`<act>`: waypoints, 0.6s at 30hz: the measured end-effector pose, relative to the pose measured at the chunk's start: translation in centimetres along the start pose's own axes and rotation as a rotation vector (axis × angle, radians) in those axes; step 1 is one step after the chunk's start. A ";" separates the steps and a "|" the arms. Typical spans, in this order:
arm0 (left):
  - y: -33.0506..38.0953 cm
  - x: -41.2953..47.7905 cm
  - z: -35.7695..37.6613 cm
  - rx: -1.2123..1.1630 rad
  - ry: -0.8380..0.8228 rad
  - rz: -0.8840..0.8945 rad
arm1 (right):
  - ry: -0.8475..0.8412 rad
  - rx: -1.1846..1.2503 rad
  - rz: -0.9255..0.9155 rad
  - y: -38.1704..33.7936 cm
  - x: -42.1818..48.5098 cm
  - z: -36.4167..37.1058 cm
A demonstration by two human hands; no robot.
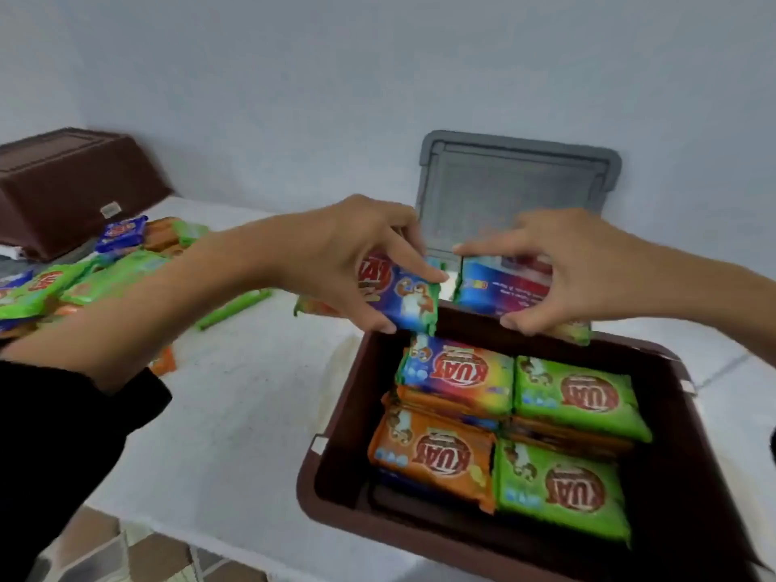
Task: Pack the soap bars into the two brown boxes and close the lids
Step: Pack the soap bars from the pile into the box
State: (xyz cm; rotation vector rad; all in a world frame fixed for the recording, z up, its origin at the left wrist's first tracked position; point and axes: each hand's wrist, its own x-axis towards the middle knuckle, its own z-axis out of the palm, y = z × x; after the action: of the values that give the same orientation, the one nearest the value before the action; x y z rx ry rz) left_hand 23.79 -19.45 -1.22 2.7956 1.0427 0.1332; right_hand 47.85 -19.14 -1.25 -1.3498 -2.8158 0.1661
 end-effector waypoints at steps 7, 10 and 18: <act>6.3 4.0 6.2 -0.013 -0.386 0.252 | -0.295 0.134 0.121 0.5 -9.0 5.3; 7.6 4.2 8.6 -0.008 -0.417 0.305 | -0.320 0.128 0.112 -0.2 -10.8 7.3; 7.1 2.8 12.4 0.328 -0.363 0.391 | -0.215 -0.047 0.055 -1.5 -11.6 12.7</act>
State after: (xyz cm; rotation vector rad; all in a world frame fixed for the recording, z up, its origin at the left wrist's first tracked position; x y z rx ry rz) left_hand 32.14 -24.28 -12.13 3.1101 0.4630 -0.5281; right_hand 53.20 -30.29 -13.34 -1.5064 -2.9742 0.2621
